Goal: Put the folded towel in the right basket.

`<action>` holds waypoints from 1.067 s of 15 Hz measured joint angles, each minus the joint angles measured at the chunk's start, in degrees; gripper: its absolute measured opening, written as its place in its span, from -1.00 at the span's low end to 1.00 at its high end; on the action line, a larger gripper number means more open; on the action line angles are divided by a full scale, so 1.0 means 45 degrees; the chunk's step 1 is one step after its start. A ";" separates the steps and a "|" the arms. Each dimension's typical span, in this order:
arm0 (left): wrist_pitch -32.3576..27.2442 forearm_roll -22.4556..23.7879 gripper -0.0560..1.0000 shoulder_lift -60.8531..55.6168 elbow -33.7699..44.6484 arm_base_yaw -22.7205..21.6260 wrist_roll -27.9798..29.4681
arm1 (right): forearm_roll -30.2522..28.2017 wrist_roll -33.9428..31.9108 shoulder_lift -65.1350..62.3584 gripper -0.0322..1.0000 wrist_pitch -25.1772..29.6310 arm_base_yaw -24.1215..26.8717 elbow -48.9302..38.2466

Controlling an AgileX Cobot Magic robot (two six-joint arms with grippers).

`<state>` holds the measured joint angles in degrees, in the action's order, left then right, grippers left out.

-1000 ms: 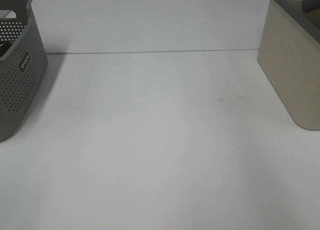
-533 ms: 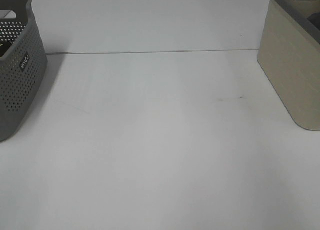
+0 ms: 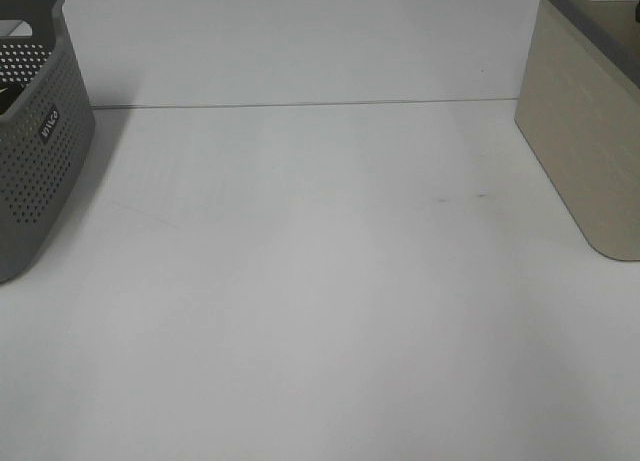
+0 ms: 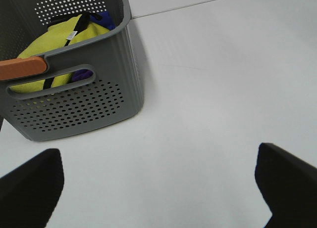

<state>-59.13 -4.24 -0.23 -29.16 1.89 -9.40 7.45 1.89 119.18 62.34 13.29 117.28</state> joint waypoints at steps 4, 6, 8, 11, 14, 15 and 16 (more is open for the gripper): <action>0.0000 0.0000 0.97 0.0000 0.0000 0.0000 0.0000 | 0.1935 0.0318 -0.1490 0.72 0.0433 -0.0102 0.0344; 0.0000 0.0000 0.97 0.0000 0.0000 0.0000 0.0000 | 0.2381 0.0815 -0.1795 0.72 0.0866 -0.0751 0.0344; 0.0000 0.0000 0.97 0.0000 0.0000 0.0000 0.0000 | 0.2063 0.0955 -0.2037 0.72 0.1375 -0.1757 0.0344; 0.0000 0.0000 0.97 0.0000 0.0000 0.0000 0.0000 | 0.0828 0.0700 -0.2687 0.72 0.1642 -0.3018 0.0344; 0.0000 0.0000 0.97 0.0000 0.0000 0.0000 0.0000 | -0.0013 0.0191 -0.4151 0.72 0.1642 -0.3259 -0.0573; 0.0000 0.0000 0.97 0.0000 0.0000 0.0000 0.0000 | -0.0064 0.0178 -0.4800 0.72 0.1642 -0.3259 -0.1273; 0.0000 0.0000 0.97 0.0000 0.0000 0.0000 0.0000 | -0.0115 0.0178 -0.5615 0.72 0.1642 -0.3285 -0.2075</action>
<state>-59.13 -4.24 -0.23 -29.16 1.89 -9.40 6.93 2.69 93.91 69.73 -1.49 107.95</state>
